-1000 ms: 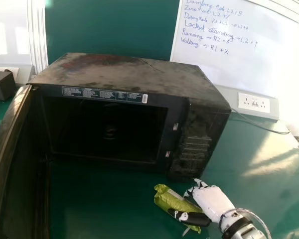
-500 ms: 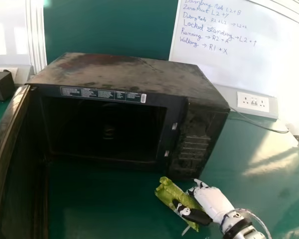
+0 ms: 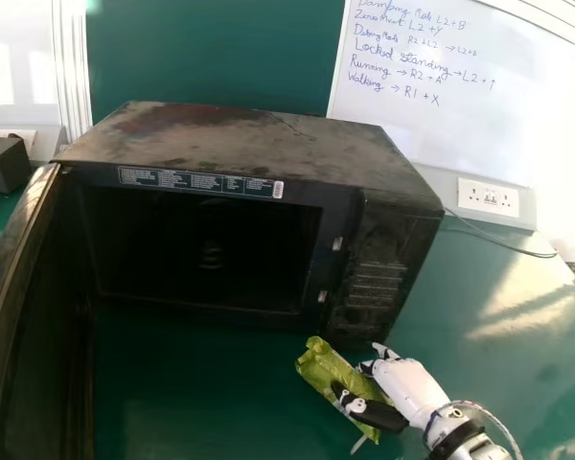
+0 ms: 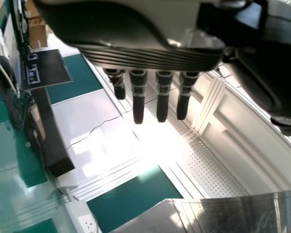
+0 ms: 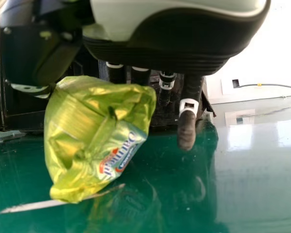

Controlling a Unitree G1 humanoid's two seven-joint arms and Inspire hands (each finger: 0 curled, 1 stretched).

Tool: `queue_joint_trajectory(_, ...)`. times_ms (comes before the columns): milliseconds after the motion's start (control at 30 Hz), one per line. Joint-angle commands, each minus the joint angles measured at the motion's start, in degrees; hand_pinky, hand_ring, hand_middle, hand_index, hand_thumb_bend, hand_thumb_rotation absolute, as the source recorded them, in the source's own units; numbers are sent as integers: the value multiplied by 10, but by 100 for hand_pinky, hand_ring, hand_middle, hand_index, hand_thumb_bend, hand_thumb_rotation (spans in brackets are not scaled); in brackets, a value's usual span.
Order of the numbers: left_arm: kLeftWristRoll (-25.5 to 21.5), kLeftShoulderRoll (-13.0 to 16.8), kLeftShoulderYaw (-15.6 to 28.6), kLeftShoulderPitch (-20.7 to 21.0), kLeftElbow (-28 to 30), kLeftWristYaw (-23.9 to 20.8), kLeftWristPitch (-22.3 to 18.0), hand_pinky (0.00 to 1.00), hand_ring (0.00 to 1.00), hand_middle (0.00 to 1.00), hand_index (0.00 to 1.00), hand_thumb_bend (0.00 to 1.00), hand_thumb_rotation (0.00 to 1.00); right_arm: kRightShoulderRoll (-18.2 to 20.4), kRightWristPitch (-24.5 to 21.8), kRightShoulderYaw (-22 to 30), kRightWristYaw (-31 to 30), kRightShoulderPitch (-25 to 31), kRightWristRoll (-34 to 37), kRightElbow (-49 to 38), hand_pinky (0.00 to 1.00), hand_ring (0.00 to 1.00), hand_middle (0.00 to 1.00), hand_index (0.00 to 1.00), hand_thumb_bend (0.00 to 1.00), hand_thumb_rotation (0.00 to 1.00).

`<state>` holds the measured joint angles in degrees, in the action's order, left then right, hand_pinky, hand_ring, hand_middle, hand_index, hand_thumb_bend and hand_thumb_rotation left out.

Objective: Put biscuit inside oven

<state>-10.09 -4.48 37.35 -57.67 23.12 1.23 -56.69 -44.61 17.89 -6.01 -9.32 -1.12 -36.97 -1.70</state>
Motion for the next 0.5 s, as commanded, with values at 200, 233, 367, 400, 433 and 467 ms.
queue_joint_trajectory(200,7,-23,6,15,-8,-12,-11,89,87,93,92,96,73,0,9,-4,-16,16,16,-1,17,20,42,51,51,0)
queue_joint_trajectory(233,6,-23,5,16,-8,-13,-11,89,87,93,92,95,73,1,12,-2,-17,16,22,-3,17,20,42,51,51,0)
queue_joint_trajectory(367,8,-23,6,18,-10,-14,-13,90,87,93,92,93,72,9,12,3,-48,19,80,-18,17,19,42,50,51,0)
queue_joint_trajectory(400,6,-22,5,18,-11,-13,-14,91,86,93,92,92,73,11,10,4,-56,19,93,-22,17,20,42,50,51,0)
queue_joint_trajectory(433,2,-20,2,17,-12,-12,-15,90,85,93,92,92,74,15,5,5,-66,20,107,-28,17,20,42,50,51,0)
queue_joint_trajectory(467,-6,-19,-3,15,-10,-10,-14,91,85,93,92,91,75,19,-2,6,-79,20,127,-34,17,20,42,50,51,0)
